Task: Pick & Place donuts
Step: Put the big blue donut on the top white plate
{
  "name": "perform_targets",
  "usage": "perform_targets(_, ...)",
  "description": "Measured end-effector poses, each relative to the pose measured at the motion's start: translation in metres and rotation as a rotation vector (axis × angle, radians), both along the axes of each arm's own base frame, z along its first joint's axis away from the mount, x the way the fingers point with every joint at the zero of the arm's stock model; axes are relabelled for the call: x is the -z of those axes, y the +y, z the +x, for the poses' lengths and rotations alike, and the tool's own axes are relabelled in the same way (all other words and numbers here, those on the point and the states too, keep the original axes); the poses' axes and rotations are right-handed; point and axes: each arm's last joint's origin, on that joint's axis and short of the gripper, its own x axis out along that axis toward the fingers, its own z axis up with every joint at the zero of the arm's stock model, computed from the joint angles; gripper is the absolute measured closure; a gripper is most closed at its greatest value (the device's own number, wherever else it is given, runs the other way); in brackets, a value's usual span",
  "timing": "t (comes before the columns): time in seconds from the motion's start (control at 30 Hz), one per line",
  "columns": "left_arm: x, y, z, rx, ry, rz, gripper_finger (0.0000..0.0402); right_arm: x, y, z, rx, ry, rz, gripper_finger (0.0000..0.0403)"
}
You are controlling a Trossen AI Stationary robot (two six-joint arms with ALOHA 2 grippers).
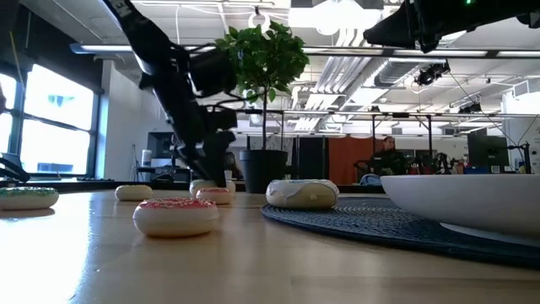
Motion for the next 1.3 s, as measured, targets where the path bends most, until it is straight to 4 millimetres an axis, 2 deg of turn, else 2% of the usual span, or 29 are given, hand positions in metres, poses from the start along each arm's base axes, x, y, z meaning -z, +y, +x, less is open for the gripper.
perform_targets(0.13,0.008,0.002,0.007,-0.017,0.034,0.022,0.0241,0.001,0.000,0.000,-0.006,0.000,0.023,0.0262)
perform_targets(0.27,0.004,0.003,0.010,-0.020,0.023,0.016,0.0309,0.002,0.000,0.000,-0.004,-0.010,0.053,0.0262)
perform_targets(0.37,-0.006,0.003,0.018,0.010,-0.034,-0.033,0.0364,0.002,0.000,0.000,-0.004,-0.014,0.065,0.0262)
perform_targets(0.43,-0.021,0.003,0.024,0.048,-0.096,-0.071,0.0388,0.002,0.000,0.000,-0.003,-0.014,0.064,0.0262)
perform_targets(0.53,-0.046,0.002,0.042,0.115,-0.214,-0.110,0.0386,0.002,0.000,0.000,0.014,-0.027,0.084,0.0262)
perform_targets(0.67,-0.079,-0.008,0.066,0.202,-0.331,-0.101,0.0365,0.001,-0.004,-0.004,0.172,-0.065,0.118,0.0262)
perform_targets(0.87,-0.116,-0.041,0.095,0.410,-0.505,-0.057,0.0361,0.000,-0.005,-0.022,0.412,-0.065,0.106,0.0262)
perform_targets(0.93,-0.113,-0.053,0.108,0.453,-0.554,-0.045,0.0361,-0.001,-0.006,-0.028,0.491,-0.072,0.099,0.0262)
perform_targets(1.03,-0.097,-0.068,0.117,0.477,-0.502,-0.074,0.0360,0.000,-0.003,-0.035,0.458,-0.033,0.082,0.0262)
perform_targets(1.13,-0.096,-0.075,0.138,0.500,-0.557,-0.062,0.0360,0.002,0.001,-0.039,0.304,0.026,0.078,0.0262)
perform_targets(1.2,-0.085,-0.076,0.144,0.498,-0.508,-0.076,0.0360,0.003,0.004,-0.045,0.187,0.051,0.092,0.0262)
perform_targets(1.3,-0.065,-0.075,0.168,0.492,-0.520,-0.081,0.0360,0.005,0.011,-0.053,-0.022,0.074,0.180,0.0262)
